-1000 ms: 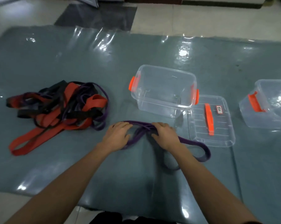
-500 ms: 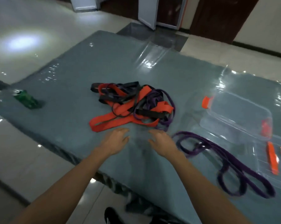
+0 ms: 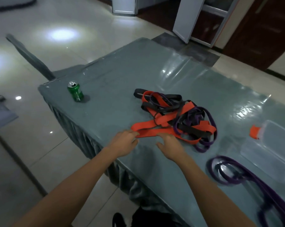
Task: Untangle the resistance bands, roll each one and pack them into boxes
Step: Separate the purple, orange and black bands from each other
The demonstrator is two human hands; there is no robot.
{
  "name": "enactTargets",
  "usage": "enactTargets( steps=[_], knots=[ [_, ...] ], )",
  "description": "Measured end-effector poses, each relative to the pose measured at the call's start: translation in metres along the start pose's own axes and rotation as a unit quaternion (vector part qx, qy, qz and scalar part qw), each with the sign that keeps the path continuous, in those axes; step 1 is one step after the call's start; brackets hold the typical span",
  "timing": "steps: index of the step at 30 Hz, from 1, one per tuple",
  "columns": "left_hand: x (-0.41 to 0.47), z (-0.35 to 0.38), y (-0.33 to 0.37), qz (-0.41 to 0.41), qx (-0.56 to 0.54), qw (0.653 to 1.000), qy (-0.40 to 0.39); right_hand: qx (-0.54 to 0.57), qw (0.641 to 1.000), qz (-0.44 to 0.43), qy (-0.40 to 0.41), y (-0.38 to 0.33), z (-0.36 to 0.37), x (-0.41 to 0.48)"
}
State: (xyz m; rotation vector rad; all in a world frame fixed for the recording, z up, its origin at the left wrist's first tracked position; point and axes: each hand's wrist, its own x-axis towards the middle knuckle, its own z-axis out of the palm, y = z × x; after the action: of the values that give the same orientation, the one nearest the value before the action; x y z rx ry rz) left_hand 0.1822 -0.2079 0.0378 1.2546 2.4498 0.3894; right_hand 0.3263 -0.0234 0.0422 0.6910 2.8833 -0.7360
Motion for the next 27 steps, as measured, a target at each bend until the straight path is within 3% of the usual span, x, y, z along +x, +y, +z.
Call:
enactTargets(
  steps=[8,14,18,27],
  knots=[
    [0.067,-0.011,0.0,0.033,0.097,0.994,-0.041,0.065,0.996,0.019,0.051,0.033,-0.017,0.047],
    [0.147,-0.014,0.031,0.099,0.134,0.983,-0.078,0.129,0.973,0.11,0.153,0.11,-0.052,0.082],
    [0.2,-0.012,0.07,0.153,0.125,0.977,-0.081,0.115,0.954,0.18,0.212,0.169,-0.08,0.09],
    [0.257,0.019,0.108,0.23,0.117,0.959,-0.121,0.131,0.917,0.316,0.204,0.264,-0.088,0.093]
  ],
)
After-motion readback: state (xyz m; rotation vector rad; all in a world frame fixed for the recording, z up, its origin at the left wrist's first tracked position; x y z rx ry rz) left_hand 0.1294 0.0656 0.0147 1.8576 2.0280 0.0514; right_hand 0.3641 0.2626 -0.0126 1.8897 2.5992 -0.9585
